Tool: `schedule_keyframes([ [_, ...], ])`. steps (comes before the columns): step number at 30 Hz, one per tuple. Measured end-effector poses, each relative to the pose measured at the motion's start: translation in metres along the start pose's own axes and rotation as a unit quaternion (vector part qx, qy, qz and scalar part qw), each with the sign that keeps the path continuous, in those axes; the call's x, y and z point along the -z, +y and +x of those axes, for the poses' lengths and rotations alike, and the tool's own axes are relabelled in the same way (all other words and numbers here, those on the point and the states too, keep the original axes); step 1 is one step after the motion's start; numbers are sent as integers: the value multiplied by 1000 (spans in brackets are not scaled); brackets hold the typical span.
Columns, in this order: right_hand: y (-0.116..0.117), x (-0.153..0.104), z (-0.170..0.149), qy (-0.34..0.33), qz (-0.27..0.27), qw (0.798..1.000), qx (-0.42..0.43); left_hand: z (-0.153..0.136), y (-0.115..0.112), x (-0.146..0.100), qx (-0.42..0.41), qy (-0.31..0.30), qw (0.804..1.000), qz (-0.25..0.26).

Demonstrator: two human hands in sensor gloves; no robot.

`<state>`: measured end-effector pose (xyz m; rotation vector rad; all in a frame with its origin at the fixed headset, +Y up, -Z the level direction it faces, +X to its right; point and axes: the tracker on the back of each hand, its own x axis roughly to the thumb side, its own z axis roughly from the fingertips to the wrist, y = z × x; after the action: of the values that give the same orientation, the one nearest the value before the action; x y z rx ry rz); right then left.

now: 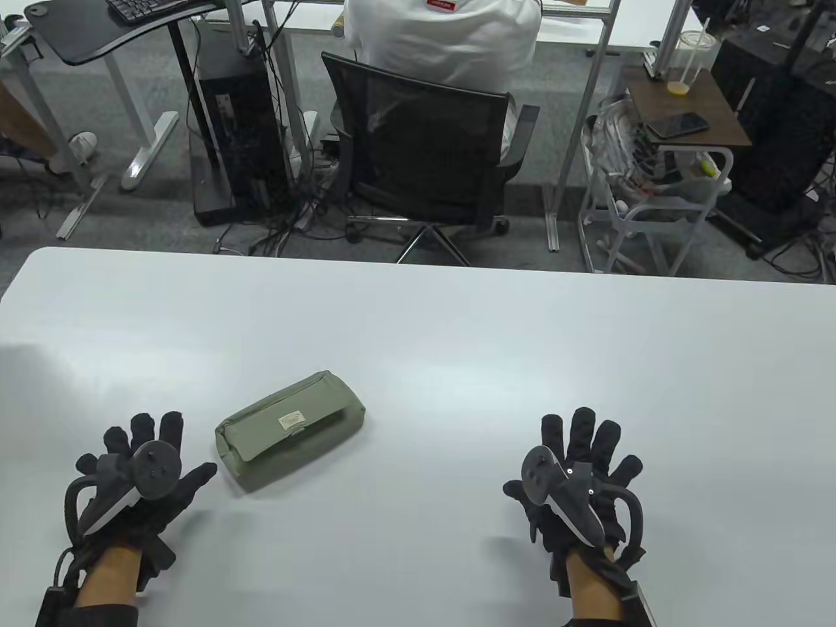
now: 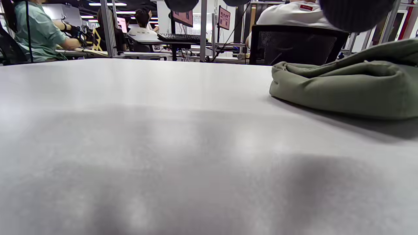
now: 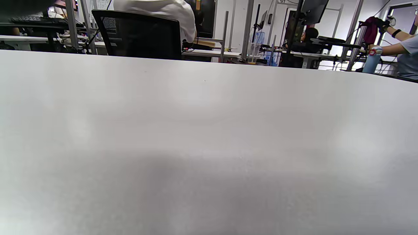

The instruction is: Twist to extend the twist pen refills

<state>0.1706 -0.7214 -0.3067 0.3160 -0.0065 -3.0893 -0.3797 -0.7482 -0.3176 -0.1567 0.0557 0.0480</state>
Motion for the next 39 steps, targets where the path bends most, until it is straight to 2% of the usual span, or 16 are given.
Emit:
schedule_keyframes([
  [4, 3, 1, 0, 0, 14, 1000, -10, 1, -2, 0, 3, 3, 1000, -11],
  [20, 1, 0, 1, -4, 5, 1000, -7, 8, -2, 0, 18, -6, 1000, -6],
  [22, 1, 0, 2, -6, 5, 1000, -3, 12, 4, -2, 14, -16, 1000, -2],
  [26, 1, -1, 1, -7, 3, 1000, 0, 31, 32, 2, -24, -60, 996, 54],
  [28, 1, 0, 2, -10, 2, 1000, 3, 51, 51, 15, -41, -89, 994, 53],
  [30, 2, 0, 2, -11, 3, 1000, 3, 67, 57, 29, -40, -104, 993, 46],
  [33, 1, -1, 3, -13, 3, 1000, 4, 94, 48, 58, -21, -109, 994, -19],
  [35, 1, -2, 5, -16, 1, 1000, 4, 109, 30, 77, 18, -104, 990, -98],
  [39, 1, -4, 8, -23, -3, 1000, 1, 121, 2, 91, 58, -89, 978, -182],
])
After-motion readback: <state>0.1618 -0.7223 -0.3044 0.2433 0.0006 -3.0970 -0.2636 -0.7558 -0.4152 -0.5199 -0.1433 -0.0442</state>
